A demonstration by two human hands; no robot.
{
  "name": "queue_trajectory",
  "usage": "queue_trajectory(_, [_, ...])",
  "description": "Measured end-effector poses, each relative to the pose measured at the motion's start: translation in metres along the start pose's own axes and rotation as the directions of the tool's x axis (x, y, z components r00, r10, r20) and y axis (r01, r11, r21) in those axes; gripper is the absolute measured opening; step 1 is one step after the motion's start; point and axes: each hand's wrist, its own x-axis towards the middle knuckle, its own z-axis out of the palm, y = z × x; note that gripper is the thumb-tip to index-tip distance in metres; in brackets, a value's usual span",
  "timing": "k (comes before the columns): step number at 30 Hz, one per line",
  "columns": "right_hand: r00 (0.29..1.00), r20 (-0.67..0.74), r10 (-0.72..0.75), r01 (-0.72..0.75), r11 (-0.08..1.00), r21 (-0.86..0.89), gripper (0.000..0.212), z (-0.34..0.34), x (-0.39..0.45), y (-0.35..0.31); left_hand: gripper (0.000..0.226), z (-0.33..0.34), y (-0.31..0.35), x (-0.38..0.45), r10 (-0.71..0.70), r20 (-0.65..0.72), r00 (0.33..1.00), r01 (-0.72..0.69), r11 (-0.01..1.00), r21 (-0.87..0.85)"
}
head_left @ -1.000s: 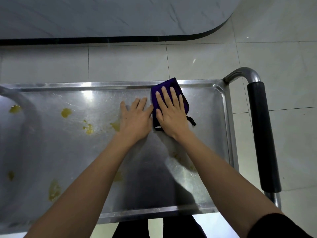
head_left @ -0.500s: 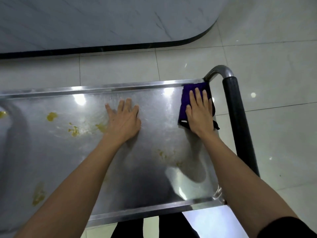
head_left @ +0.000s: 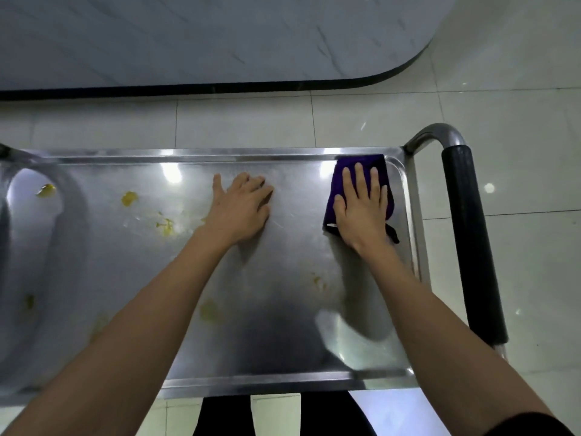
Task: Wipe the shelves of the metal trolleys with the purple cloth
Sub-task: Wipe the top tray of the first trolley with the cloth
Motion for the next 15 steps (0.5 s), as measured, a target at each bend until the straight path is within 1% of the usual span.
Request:
queue_trajectory(4, [1.000,0.004,0.004,-0.004,1.000,-0.004,0.062,0.006,-0.007,-0.048,0.042,0.000,-0.043,-0.024,-0.099,-0.096,0.990,0.095,0.994,-0.047])
queue_trajectory(7, [1.000,0.001,-0.010,0.010,1.000,-0.014,0.062,0.015,-0.008,-0.096,0.042,-0.001,-0.076,-0.038,-0.137,-0.102,0.985,0.134,0.990,-0.040])
queue_trajectory(11, [0.999,-0.021,-0.040,0.039,0.999,-0.034,0.061,0.031,-0.007,-0.157,0.047,-0.001,-0.108,-0.042,-0.108,-0.047,0.993,0.106,0.993,-0.045])
queue_trajectory(15, [0.997,-0.014,-0.080,0.079,0.996,-0.050,0.061,0.048,-0.004,-0.202,0.051,0.001,-0.123,-0.041,-0.085,-0.041,0.996,0.081,0.994,-0.074])
